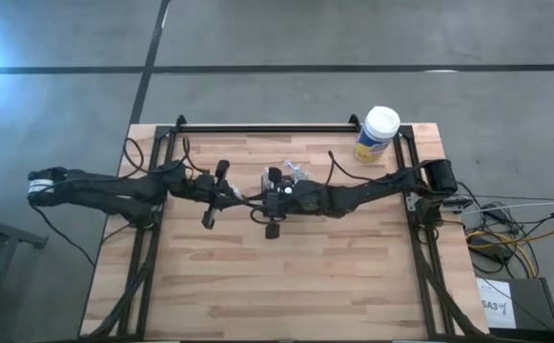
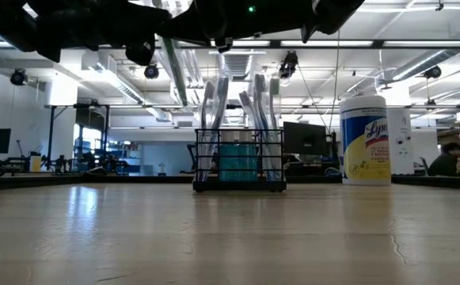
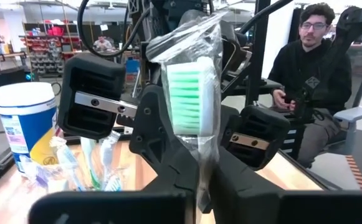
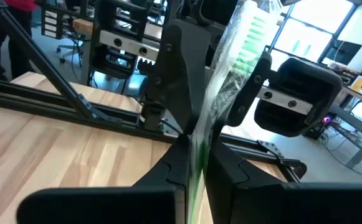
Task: Pick & Place toothbrushing station
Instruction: Put the green toothbrush into the mesh organizer, then return to Home Position
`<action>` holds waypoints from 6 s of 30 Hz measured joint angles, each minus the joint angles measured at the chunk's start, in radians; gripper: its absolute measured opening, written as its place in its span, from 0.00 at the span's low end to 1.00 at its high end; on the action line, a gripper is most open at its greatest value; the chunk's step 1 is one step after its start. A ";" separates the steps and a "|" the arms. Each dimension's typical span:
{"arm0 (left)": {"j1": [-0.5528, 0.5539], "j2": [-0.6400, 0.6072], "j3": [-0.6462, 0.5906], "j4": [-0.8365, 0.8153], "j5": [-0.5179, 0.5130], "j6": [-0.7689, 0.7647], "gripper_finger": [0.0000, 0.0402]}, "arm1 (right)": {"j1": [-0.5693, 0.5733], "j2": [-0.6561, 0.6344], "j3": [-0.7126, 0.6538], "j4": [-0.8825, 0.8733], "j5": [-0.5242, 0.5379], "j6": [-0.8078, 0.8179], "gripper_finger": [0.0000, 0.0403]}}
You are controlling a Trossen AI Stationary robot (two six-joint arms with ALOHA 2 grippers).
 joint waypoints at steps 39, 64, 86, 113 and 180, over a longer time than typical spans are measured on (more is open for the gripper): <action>0.011 -0.848 -0.142 -0.602 -0.140 0.066 0.04 | 0.029 -1.180 -0.810 -0.128 -0.037 0.241 0.08; 0.052 -0.275 -0.130 -0.062 -0.154 0.072 0.04 | 0.027 -1.554 -1.185 0.044 0.030 0.208 0.02; 0.081 0.342 0.222 -0.094 -0.289 0.042 0.04 | 0.027 -1.501 -1.185 0.024 0.034 0.195 0.02; 0.065 0.536 0.160 0.044 -0.280 0.101 0.05 | 0.027 -1.500 -1.185 0.021 0.034 0.195 0.02; 0.124 -0.714 -0.257 -0.485 -0.203 0.202 0.00 | 0.027 -1.683 -1.184 -0.228 0.181 0.232 0.02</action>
